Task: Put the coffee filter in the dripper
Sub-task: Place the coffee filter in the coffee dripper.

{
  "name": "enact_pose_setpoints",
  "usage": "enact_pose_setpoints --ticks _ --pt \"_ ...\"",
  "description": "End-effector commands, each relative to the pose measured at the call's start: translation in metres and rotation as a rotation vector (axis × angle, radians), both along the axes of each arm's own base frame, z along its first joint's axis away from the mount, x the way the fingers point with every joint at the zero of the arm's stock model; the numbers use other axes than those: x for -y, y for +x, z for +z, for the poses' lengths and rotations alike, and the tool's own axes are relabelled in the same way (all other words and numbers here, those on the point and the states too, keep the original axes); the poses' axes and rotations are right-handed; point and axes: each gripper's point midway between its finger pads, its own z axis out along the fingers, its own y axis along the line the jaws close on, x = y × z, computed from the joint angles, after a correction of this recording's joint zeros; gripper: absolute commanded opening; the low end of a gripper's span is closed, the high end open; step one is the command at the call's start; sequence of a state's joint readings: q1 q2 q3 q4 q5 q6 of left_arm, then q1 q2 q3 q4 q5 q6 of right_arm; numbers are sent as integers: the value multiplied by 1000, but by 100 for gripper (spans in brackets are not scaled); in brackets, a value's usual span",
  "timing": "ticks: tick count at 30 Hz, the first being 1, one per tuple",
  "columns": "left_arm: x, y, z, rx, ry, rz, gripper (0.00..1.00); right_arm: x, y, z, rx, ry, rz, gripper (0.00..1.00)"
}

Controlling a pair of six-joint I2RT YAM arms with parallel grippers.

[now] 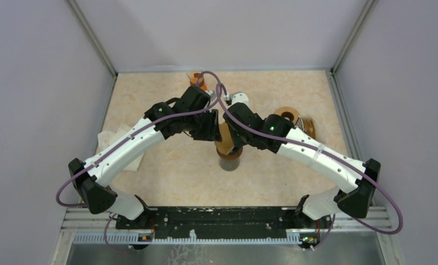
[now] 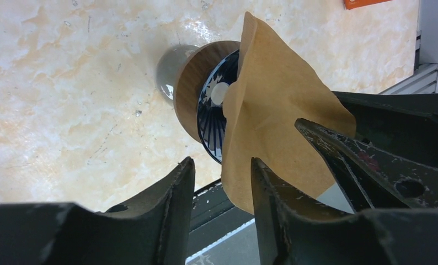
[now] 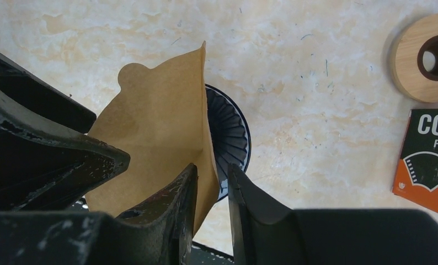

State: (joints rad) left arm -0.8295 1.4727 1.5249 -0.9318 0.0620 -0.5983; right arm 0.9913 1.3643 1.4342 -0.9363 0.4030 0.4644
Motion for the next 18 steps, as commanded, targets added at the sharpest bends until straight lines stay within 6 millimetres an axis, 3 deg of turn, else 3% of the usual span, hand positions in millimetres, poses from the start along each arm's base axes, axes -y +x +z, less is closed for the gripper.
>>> enact_pose_setpoints --ticks 1,7,18 --pt "-6 1 1 22 33 -7 49 2 8 20 60 10 -10 29" --pt "-3 4 -7 19 54 -11 55 9 8 17 58 -8 -24 32" --pt "-16 6 -21 19 121 19 55 29 10 9 58 -20 -57 34"
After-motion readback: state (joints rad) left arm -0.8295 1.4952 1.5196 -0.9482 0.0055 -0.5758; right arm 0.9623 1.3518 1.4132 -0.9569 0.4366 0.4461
